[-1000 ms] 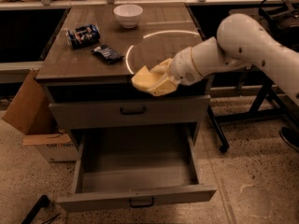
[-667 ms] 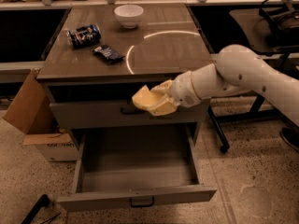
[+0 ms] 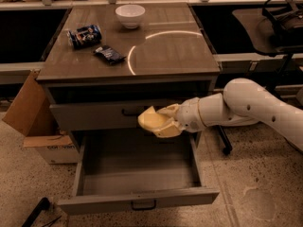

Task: Place sponge into middle drawer

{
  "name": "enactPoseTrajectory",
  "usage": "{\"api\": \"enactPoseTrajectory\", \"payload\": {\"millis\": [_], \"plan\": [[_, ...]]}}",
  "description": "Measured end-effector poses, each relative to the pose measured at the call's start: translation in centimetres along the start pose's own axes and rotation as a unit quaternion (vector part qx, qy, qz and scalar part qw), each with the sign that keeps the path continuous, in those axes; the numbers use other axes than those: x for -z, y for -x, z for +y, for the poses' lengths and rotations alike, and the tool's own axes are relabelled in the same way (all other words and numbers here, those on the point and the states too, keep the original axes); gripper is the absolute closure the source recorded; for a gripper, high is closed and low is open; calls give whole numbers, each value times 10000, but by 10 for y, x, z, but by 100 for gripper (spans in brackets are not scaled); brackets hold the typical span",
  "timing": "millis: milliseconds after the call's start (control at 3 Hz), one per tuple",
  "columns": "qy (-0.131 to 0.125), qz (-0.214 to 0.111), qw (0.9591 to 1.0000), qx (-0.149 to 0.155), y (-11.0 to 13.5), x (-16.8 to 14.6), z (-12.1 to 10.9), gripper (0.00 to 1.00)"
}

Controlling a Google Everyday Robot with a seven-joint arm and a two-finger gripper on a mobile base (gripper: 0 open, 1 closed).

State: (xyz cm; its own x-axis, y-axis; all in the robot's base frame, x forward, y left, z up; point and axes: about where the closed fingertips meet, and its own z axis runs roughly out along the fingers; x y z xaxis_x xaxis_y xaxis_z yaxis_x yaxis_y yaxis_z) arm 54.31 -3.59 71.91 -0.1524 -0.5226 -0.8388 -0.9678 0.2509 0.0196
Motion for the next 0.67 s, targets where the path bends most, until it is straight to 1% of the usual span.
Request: {"api": "enactPoseTrajectory", "payload": {"millis": [333, 667], "plan": [[4, 1, 10000, -1, 0, 0, 0, 100], [236, -5, 9997, -16, -27, -21, 8, 100]]}}
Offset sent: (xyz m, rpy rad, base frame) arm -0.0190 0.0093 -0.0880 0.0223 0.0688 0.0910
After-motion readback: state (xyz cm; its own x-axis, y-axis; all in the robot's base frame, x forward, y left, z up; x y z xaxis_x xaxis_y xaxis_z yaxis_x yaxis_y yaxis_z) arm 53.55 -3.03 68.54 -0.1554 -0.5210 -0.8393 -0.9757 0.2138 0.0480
